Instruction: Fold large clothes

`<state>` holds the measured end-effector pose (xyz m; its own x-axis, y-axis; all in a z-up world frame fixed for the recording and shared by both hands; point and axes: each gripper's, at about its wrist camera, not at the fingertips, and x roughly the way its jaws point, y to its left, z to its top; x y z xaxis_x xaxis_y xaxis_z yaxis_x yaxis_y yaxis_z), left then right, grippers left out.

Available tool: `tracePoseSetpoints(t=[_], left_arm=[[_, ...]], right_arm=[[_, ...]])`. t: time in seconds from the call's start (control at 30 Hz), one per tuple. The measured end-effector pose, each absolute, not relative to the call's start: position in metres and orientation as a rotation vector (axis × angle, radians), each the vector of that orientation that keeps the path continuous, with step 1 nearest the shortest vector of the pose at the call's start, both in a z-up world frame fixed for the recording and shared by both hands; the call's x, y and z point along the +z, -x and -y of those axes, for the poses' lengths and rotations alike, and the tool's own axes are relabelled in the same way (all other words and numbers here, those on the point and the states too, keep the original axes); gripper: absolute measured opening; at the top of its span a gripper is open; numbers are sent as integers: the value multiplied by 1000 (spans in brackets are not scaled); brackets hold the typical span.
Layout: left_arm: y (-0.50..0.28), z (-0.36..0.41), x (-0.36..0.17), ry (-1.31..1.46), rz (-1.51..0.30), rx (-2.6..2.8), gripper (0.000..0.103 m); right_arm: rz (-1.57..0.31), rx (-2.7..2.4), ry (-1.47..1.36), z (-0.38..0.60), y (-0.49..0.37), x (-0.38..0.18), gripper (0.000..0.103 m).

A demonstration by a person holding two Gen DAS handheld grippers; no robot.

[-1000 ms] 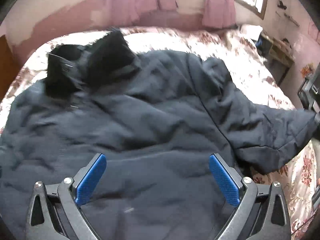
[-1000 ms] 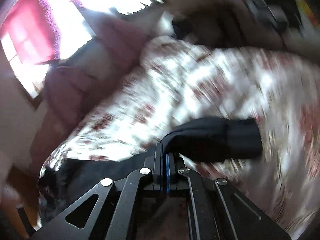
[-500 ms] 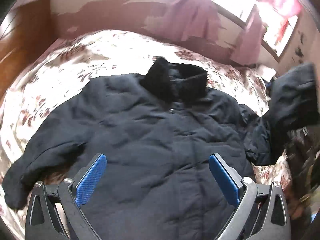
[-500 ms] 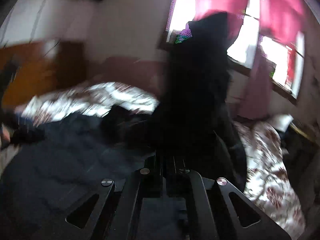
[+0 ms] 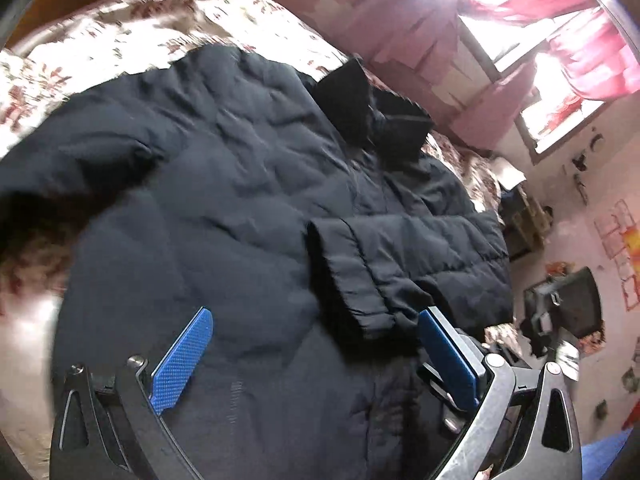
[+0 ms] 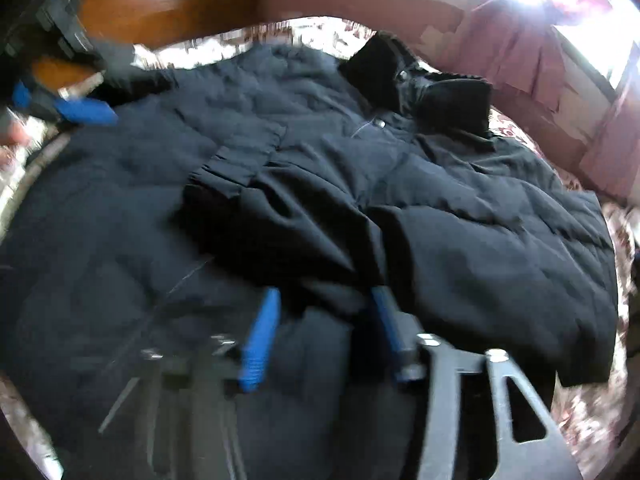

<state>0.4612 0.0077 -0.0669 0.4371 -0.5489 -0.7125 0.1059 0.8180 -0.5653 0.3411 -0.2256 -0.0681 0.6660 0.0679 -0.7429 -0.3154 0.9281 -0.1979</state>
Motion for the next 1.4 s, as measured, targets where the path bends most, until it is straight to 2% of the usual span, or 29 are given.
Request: tracePoseSetpoints(t=[0.13,0.23,0.3,0.37,0.4,0.47,0.67,0.83,1.07,1.23,1.33,1.4], left_arm=[[-476,25,-84,459,-1058,-458,102],[-495,45,-97,412,-1083,-424,95],[-503,53,-102,386,-1100,-406,80],[-508,62,-104,377,-1112,-425,40],[-511,66,-106,369,-1135,-400,35],[-512,67,-106,359,-1128,-364,7],[-502,52,-67,335,-1005,-240,3],[-489,26,-28,167,-900,-89,3],[-508,5,-77,78,-1030,16,3],[-508,7,-89,49,-1011,3,3],[-496,-5,-81,108,-967,-14,7],[-493,-17,-75,172,-948,0,23]], right_arm=[[-757,232,210,264,-303,-49,60],[-742,185,160,299,-295,-40,60],[-731,151,148,316,-285,-40,60],[-727,119,154,330,-276,-41,60],[-724,105,164,335,-283,-41,60],[-708,64,169,344,-286,-41,60],[-590,-25,75,357,-313,-18,60],[-572,-29,46,348,-353,-7,60],[-831,2,51,308,-456,-66,60],[-908,-21,92,300,-476,-100,60],[-877,-25,88,297,-470,-92,60],[-835,9,81,289,-464,-81,60]])
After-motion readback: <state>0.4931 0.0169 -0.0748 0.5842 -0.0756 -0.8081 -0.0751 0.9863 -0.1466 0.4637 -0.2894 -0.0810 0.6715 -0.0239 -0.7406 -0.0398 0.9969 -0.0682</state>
